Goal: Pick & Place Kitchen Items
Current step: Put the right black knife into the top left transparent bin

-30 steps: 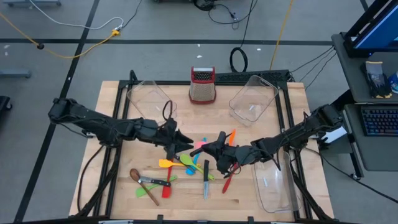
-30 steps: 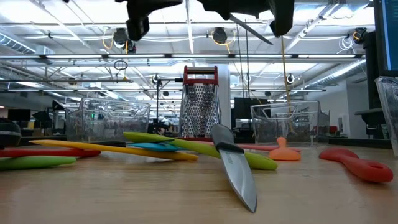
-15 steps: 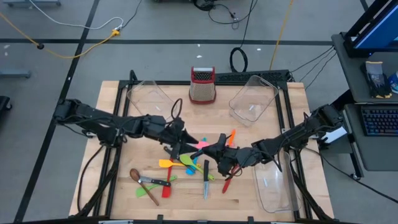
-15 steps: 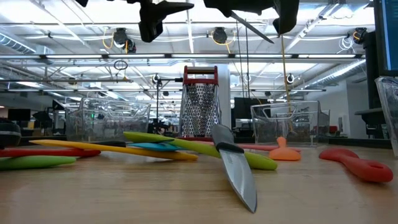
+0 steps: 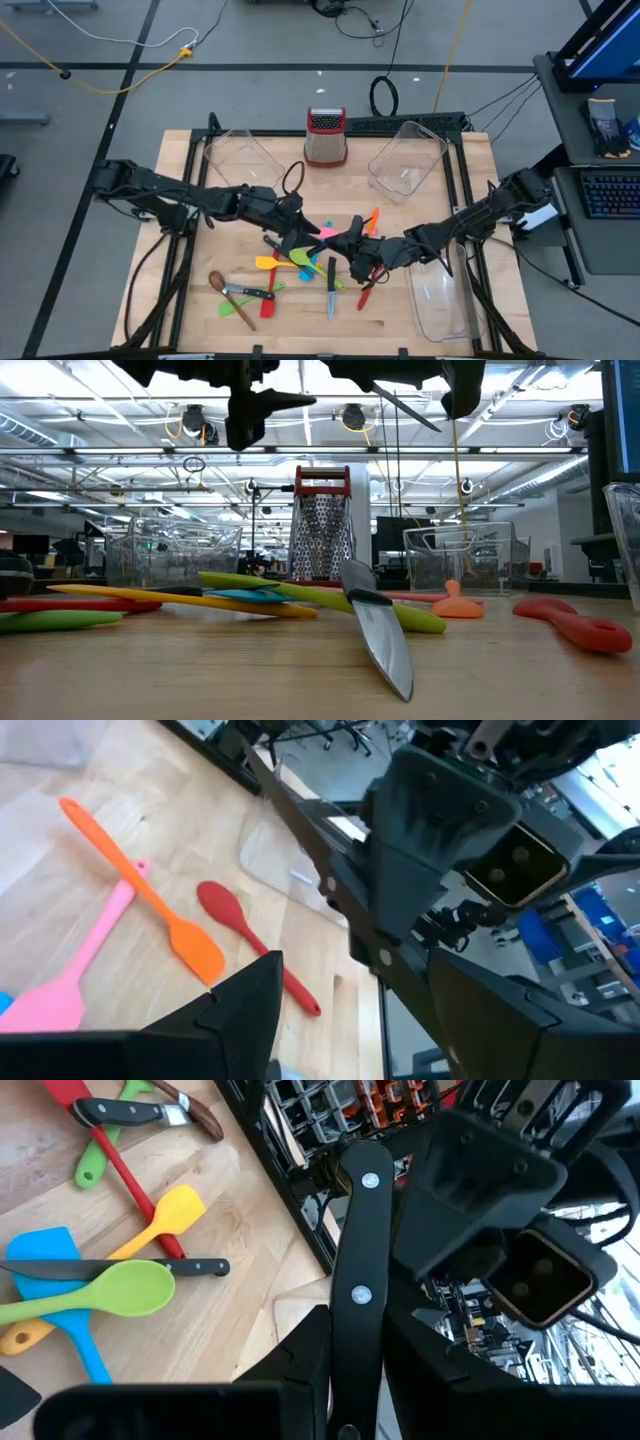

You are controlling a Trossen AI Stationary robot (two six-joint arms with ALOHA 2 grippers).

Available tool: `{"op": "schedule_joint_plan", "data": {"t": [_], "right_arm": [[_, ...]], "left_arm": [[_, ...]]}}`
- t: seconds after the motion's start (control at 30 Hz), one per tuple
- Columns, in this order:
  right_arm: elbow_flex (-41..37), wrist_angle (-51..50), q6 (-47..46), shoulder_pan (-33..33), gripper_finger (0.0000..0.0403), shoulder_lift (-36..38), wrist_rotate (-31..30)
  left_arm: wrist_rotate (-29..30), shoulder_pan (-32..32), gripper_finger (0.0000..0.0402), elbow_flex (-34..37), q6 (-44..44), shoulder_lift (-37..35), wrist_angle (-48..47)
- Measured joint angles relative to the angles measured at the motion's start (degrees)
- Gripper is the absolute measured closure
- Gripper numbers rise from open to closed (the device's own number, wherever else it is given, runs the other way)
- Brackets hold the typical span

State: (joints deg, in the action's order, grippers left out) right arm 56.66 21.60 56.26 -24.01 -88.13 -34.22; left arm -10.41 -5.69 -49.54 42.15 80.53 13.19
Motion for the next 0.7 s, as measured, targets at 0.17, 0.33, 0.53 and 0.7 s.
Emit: {"op": "schedule_joint_plan", "data": {"t": [0.17, 0.33, 0.53, 0.7], "right_arm": [[0.02, 0.72, -0.21, 0.75, 0.0339, -2.2, -0.22], [0.07, 1.97, 0.1, 2.05, 0.0339, -5.59, -0.24], [0.09, 3.24, 0.05, 3.15, 0.0339, -6.78, -0.28], [0.09, 3.92, -0.04, 3.37, 0.0339, -6.76, -0.24]], "left_arm": [[-0.18, 0.37, 0.0153, -0.79, 0.24, 0.81, -2.04], [-0.44, -0.2, 0.0154, -6.2, -1.8, 2.8, -11.91], [-1.26, -0.34, 0.0154, -13.54, -5.37, 5.84, -26.35], [-1.34, 0.02, 0.0154, -15.41, -6.51, 7.57, -29.55]]}}
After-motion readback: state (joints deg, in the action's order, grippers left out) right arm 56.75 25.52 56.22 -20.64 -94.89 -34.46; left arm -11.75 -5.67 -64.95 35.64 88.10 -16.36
